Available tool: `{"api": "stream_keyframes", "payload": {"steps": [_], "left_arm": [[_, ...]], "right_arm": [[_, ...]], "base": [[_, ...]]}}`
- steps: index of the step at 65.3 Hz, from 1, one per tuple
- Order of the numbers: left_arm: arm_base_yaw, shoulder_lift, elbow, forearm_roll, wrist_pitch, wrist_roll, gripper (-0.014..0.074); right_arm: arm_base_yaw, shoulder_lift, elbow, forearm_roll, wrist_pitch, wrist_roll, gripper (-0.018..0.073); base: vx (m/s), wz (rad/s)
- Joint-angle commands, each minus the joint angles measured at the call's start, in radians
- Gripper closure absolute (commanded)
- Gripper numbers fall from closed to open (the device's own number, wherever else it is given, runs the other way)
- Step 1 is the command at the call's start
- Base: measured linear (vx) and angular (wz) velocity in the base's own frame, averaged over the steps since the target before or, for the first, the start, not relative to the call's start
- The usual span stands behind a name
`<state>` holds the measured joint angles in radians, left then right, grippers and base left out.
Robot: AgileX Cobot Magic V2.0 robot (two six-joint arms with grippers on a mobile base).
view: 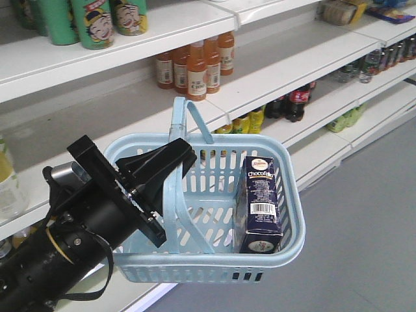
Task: Left arm holds basket, right arm returns cookies
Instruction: 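Turn the base along the shelves, keeping the basket in the left gripper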
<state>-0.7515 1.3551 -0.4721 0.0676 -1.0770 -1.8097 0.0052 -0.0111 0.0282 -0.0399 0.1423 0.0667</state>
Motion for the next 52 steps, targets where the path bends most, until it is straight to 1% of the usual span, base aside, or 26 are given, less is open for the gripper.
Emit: {"api": "stream_keyframes", "payload": {"steps": [1,20,52], "left_arm": [[-0.005,-0.034,-0.030,-0.008,-0.138,0.000,0.0596],[-0.005,-0.034,-0.030,-0.008,-0.138,0.000,0.0596],[-0.005,-0.034,-0.030,-0.008,-0.138,0.000,0.0596]], "right_arm": [[-0.005,-0.009,0.018,-0.003,-0.076,-0.009,0.0566],[-0.005,-0.009,0.018,-0.003,-0.076,-0.009,0.0566],[-0.005,-0.009,0.018,-0.003,-0.076,-0.009,0.0566]], "base": [[0.02,-0.47],[0.01,-0.53],[-0.03,-0.60]]}}
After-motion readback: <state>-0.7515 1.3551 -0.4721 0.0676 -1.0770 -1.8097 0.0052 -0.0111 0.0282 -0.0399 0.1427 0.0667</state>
